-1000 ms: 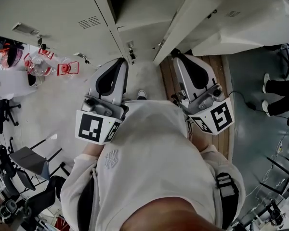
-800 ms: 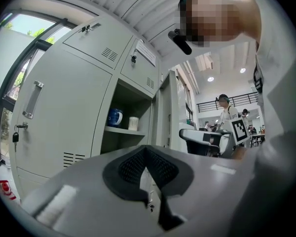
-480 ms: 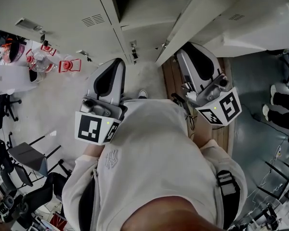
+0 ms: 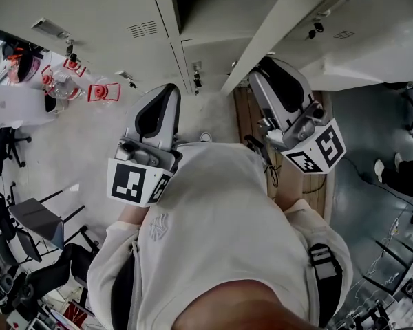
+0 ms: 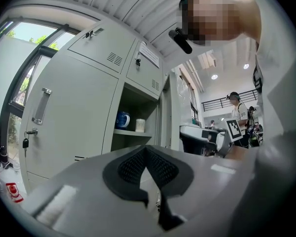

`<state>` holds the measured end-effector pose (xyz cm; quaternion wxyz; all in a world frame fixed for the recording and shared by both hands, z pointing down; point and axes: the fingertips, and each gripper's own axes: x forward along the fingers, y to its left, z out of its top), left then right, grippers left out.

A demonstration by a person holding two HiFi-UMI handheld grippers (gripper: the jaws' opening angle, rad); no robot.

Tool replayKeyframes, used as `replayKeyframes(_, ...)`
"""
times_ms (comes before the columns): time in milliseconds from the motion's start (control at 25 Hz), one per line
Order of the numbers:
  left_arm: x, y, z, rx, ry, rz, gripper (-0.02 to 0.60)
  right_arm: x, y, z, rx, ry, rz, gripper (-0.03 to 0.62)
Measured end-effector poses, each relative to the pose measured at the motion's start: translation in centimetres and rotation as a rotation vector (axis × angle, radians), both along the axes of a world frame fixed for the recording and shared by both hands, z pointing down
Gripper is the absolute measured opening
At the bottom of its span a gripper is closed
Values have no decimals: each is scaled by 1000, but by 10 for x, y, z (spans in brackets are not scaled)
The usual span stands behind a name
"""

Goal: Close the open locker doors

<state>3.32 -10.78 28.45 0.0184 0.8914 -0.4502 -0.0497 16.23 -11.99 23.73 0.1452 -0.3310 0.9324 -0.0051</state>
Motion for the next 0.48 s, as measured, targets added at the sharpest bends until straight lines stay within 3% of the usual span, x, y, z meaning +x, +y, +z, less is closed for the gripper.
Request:
replayKeyframes(280, -15, -3, 1, -2, -1, -27, 2, -19, -11, 0, 1, -3, -38, 66)
replayKeyframes(480, -29, -6, 0, 1, 1, -48, 2, -34, -24, 0, 19, 49, -20, 57)
